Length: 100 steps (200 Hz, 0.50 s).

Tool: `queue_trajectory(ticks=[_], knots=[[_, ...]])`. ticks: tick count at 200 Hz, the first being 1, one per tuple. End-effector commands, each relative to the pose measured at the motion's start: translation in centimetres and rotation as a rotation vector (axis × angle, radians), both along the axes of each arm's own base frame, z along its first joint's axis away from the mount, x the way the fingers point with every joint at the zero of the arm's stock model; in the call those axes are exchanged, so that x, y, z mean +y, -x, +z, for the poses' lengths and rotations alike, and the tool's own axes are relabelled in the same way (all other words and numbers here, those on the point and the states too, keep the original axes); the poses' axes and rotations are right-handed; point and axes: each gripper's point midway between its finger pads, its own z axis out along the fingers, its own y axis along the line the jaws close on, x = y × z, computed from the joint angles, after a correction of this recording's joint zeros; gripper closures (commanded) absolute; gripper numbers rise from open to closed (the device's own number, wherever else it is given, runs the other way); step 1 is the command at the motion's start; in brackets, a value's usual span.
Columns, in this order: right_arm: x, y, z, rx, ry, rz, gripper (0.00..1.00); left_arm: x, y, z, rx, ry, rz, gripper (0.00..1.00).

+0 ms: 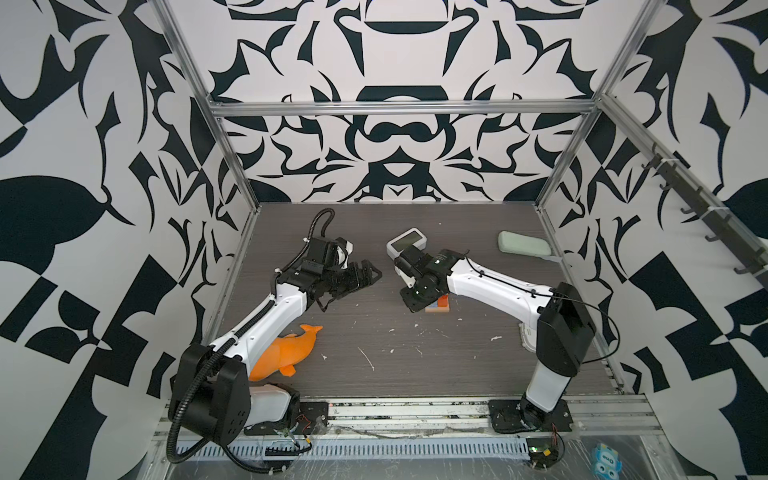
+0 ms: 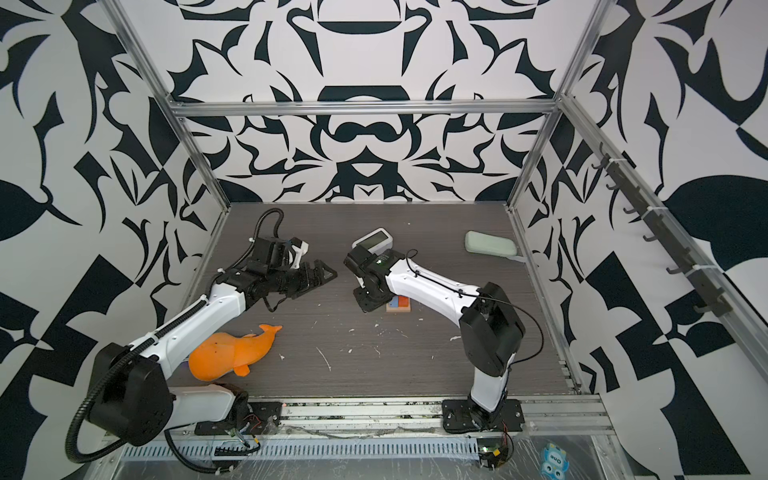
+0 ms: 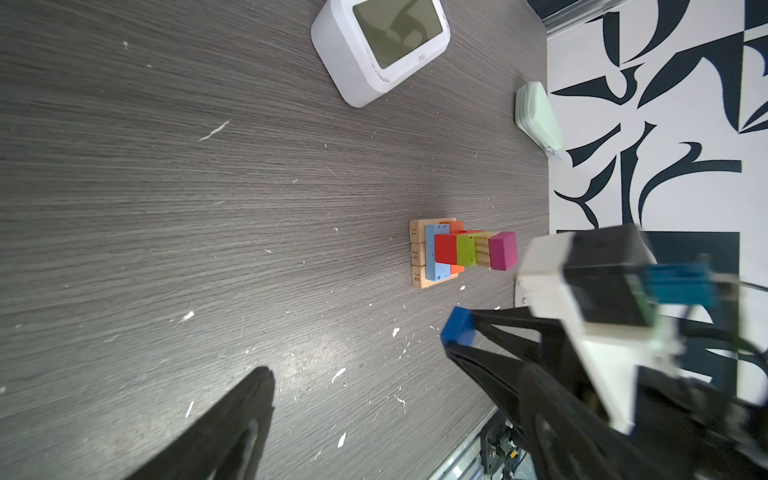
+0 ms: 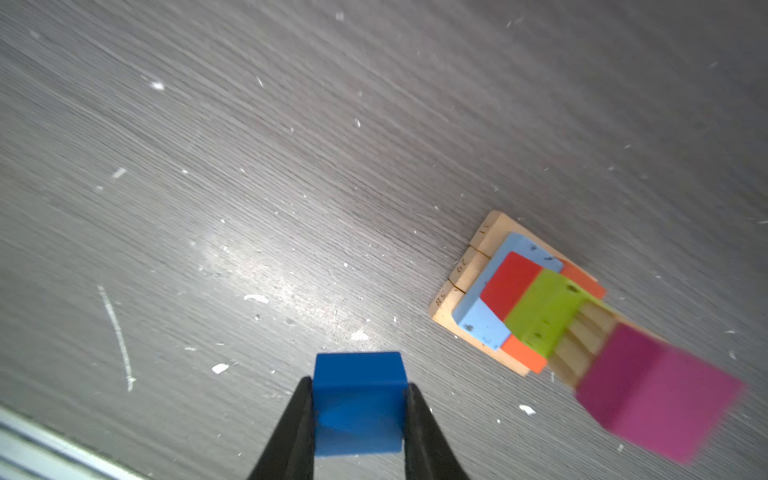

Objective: Build the wood block tower
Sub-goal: 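Lift the blue cube with the right gripper over the stack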

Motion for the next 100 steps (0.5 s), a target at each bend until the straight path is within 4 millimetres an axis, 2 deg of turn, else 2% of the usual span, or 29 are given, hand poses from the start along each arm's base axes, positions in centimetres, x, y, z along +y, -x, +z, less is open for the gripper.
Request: queue_trajectory(ticks=[1, 48, 100], knots=[[-1.1, -0.3, 2.6, -0.018, -0.006, -0.065, 0.7, -0.3, 0.0, -0.3, 0.011, 0.017, -0.015, 0.06], [-3.3, -1.9, 4.6, -0.029, -0.031, -0.183, 0.7, -0.3, 0.0, -0.1, 0.006, 0.021, -0.016, 0.05], [-5.9, -3.4, 5.3, -0.027, -0.026, -0.27, 0.69, -0.3, 0.0, -0.1, 0.005, 0.02, -0.018, 0.05]])
